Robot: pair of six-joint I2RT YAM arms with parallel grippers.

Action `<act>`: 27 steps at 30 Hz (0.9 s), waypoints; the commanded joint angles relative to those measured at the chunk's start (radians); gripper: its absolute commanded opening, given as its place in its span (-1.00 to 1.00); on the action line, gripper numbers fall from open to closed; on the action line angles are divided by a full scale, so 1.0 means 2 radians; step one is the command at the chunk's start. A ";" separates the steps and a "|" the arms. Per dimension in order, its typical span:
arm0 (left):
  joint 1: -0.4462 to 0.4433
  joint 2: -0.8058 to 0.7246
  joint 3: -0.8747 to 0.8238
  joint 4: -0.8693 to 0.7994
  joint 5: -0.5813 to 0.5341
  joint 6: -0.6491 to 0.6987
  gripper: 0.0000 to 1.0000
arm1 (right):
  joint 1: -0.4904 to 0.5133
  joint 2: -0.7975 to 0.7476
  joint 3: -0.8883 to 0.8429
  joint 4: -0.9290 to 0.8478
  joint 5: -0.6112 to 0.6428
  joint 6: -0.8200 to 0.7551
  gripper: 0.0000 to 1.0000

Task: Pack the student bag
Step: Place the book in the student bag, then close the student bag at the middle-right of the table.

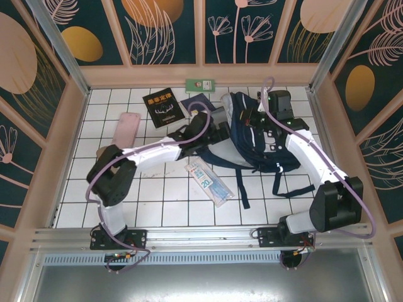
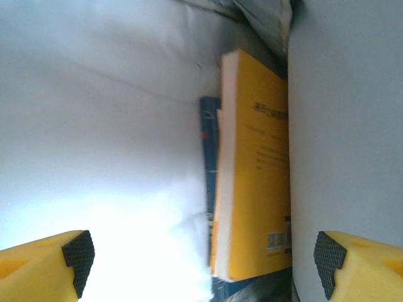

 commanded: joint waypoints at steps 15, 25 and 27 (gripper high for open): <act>0.097 -0.187 -0.119 -0.058 -0.045 0.075 0.97 | 0.055 0.043 -0.059 0.059 0.055 -0.009 -0.33; 0.198 -0.135 -0.110 -0.052 -0.020 0.114 0.97 | 0.106 0.051 -0.034 0.059 0.085 0.007 0.25; 0.219 -0.106 -0.088 -0.053 0.006 0.116 0.97 | 0.116 0.049 -0.032 0.061 0.085 0.013 0.31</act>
